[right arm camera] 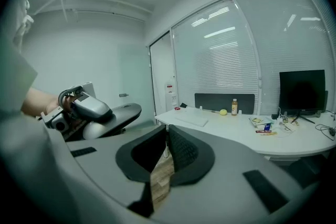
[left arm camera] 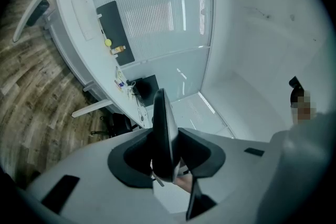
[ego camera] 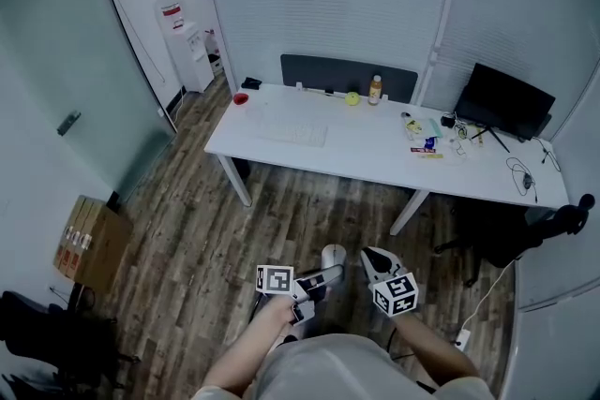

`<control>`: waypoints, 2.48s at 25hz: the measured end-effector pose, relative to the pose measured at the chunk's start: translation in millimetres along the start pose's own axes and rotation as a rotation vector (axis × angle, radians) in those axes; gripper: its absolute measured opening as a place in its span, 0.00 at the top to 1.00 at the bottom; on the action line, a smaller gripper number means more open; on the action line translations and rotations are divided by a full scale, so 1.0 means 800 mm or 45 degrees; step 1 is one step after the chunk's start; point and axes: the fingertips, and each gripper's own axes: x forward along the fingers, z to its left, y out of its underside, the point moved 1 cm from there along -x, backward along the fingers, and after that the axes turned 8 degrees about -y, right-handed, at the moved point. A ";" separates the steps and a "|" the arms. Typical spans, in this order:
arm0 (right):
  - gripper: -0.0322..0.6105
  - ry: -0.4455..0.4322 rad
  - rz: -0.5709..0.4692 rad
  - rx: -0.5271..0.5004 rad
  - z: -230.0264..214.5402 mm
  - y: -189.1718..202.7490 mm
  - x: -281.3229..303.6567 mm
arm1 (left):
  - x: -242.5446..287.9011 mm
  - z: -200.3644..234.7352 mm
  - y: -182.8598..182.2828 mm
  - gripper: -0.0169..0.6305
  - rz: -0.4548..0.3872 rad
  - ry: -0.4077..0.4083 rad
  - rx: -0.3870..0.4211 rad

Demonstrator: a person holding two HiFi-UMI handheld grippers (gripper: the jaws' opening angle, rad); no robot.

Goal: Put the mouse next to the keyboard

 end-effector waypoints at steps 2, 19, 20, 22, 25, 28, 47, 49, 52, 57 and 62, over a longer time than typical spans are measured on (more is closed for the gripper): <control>0.89 -0.003 -0.003 -0.009 -0.008 0.000 -0.001 | 0.007 -0.003 -0.002 0.75 -0.006 0.022 -0.013; 0.89 -0.075 -0.001 -0.027 -0.070 0.005 0.003 | 0.056 0.012 -0.022 0.75 -0.068 0.001 -0.024; 0.89 -0.075 0.002 -0.025 -0.073 0.004 0.005 | 0.058 0.013 -0.025 0.75 -0.069 0.002 -0.027; 0.89 -0.073 0.006 -0.022 -0.079 0.003 0.011 | 0.062 0.015 -0.033 0.75 -0.065 0.005 -0.030; 0.89 -0.071 0.013 -0.020 -0.089 -0.001 0.023 | 0.065 0.027 -0.049 0.75 -0.053 -0.033 -0.003; 0.89 -0.059 0.020 -0.013 -0.101 -0.003 0.036 | 0.073 0.026 -0.065 0.75 -0.051 0.032 -0.084; 0.89 0.039 0.047 0.044 -0.168 -0.030 0.154 | 0.096 0.098 -0.203 0.75 0.097 0.042 -0.069; 0.89 0.062 0.043 0.048 -0.176 -0.037 0.169 | 0.099 0.105 -0.221 0.75 0.119 0.050 -0.061; 0.89 0.093 0.041 0.045 -0.187 -0.049 0.192 | 0.102 0.113 -0.250 0.75 0.149 0.063 -0.056; 0.89 0.139 0.035 0.045 -0.203 -0.059 0.226 | 0.106 0.132 -0.290 0.75 0.183 0.078 -0.043; 0.89 0.176 0.037 0.031 -0.215 -0.069 0.257 | 0.106 0.148 -0.321 0.75 0.214 0.084 -0.034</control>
